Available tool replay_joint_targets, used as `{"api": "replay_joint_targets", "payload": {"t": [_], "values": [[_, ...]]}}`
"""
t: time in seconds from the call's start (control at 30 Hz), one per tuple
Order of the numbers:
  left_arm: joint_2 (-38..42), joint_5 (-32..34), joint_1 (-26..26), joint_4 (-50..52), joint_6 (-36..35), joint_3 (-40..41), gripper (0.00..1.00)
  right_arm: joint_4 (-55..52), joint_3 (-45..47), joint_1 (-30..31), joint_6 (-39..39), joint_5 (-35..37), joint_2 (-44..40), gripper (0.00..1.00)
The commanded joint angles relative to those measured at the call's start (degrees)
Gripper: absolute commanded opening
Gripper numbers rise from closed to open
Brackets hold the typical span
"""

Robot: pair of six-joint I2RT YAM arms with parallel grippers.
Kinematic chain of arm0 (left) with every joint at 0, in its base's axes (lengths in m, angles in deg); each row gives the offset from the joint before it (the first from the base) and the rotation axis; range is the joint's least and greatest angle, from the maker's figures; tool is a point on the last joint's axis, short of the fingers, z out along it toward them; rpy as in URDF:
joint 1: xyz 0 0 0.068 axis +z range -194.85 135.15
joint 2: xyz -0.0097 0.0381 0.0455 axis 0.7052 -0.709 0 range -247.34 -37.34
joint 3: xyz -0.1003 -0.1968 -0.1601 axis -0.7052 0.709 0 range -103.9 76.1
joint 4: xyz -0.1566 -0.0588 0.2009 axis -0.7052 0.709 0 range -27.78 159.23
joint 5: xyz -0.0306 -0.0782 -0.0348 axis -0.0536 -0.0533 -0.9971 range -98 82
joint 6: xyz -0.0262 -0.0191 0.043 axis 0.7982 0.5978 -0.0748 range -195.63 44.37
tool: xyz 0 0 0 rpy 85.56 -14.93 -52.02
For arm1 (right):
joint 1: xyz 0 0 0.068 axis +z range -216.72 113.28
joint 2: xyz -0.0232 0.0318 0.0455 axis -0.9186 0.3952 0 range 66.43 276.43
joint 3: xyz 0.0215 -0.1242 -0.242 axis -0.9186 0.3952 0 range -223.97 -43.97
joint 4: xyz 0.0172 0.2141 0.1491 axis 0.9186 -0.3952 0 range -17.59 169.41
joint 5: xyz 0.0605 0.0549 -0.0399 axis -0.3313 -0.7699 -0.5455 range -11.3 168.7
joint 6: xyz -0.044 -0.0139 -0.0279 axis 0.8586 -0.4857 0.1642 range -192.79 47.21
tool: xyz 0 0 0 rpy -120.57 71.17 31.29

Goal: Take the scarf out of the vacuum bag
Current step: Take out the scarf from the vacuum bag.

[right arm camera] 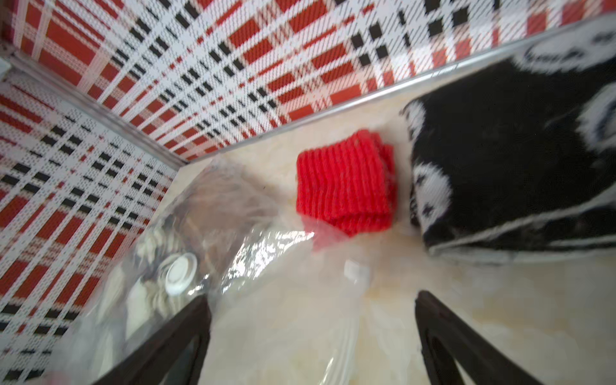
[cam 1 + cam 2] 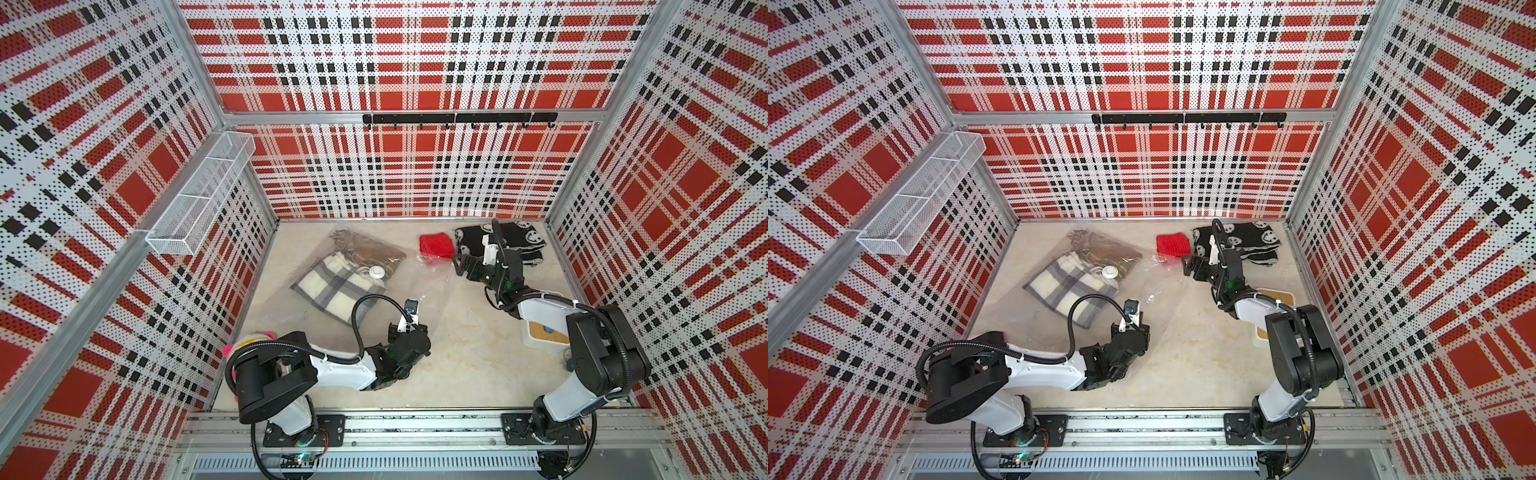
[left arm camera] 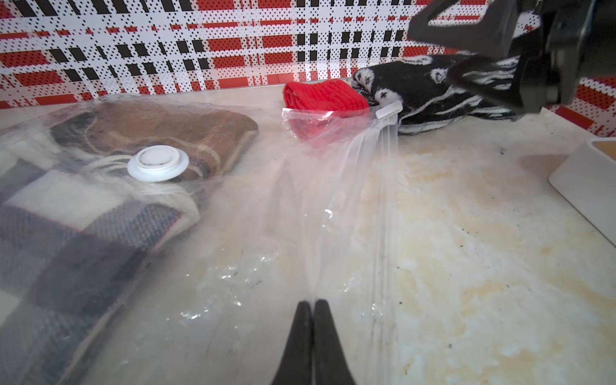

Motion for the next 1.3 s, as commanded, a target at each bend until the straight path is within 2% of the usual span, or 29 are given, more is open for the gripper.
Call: {"api": "replay_joint_targets", "payload": {"t": [0.0, 0.1, 0.27, 0.43, 0.5, 0.6, 0.7, 0.8, 0.87, 1.0, 1.13, 1.27], "values": [[0.1, 1.6, -0.4, -3.9, 1.6, -0.5, 0.0, 3.7, 3.8, 3.4, -0.7, -4.5, -3.5, 0.92], [1.5, 2.4, -1.3, -4.7, 1.3, 0.1, 0.0, 6.8, 8.2, 7.2, -1.2, -3.2, -5.3, 0.88], [4.4, 2.1, -1.4, -4.8, 0.8, 0.8, 0.0, 11.6, 14.9, 12.9, -2.3, -2.2, -9.1, 0.72], [5.6, 0.4, -0.8, -6.0, 0.2, 0.9, 0.0, 15.7, 18.7, 18.4, -2.4, 5.3, -8.5, 0.69], [5.3, 0.0, -0.9, -6.1, 0.1, 0.5, 0.0, 19.7, 19.1, 19.9, -3.0, 5.2, -5.6, 0.68], [4.7, -2.0, -0.8, -7.5, 0.2, 0.1, 0.0, 24.9, 18.0, 20.8, -5.1, 3.2, -0.1, 0.65], [5.2, -3.0, -0.1, -9.3, 0.6, 1.0, 0.0, 28.2, 16.3, 22.3, -6.3, 5.2, 5.2, 0.6], [6.4, -3.0, 2.1, -9.6, 0.2, 1.3, 0.0, 32.9, 15.0, 23.8, -8.4, 6.9, 10.7, 0.54], [7.2, -5.3, 4.2, -9.6, 0.3, 1.2, 0.0, 34.8, 14.5, 24.7, -8.7, 7.4, 13.1, 0.5], [7.2, -5.6, 5.6, -10.0, 0.0, 0.4, 0.0, 29.1, 11.9, 29.4, -3.4, 17.6, 13.8, 0.47], [6.6, -6.1, 4.8, -11.1, -0.3, -0.2, 0.0, 25.2, 6.1, 30.3, -1.2, 25.2, 18.1, 0.47], [8.0, -5.4, 4.5, -11.2, -0.5, 0.0, 0.0, 21.8, -1.3, 29.7, 0.1, 25.9, 22.9, 0.46]]}}
